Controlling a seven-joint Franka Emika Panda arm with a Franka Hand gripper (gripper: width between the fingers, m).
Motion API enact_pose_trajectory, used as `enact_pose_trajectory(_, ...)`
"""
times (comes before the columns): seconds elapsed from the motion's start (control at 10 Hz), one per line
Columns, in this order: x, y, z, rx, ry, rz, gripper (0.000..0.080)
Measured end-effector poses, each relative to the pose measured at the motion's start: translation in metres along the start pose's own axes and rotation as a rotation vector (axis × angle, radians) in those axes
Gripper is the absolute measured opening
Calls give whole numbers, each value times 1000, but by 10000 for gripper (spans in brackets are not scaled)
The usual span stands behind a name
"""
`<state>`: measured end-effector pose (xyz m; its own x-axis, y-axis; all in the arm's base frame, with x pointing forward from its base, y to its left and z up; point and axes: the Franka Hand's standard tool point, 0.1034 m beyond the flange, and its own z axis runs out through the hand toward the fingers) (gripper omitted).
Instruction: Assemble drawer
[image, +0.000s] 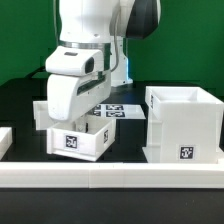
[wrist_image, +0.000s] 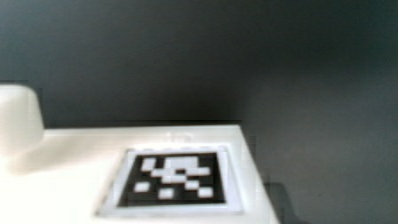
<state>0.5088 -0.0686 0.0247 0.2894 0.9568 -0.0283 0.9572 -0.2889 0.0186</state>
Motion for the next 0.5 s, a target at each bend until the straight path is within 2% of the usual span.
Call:
enact_pose_trajectory(0.2, 6, -1, 0, -3, -10, -103, 41)
enact_pose_trajectory(0.5, 32, -2, 0, -3, -3, -147, 41)
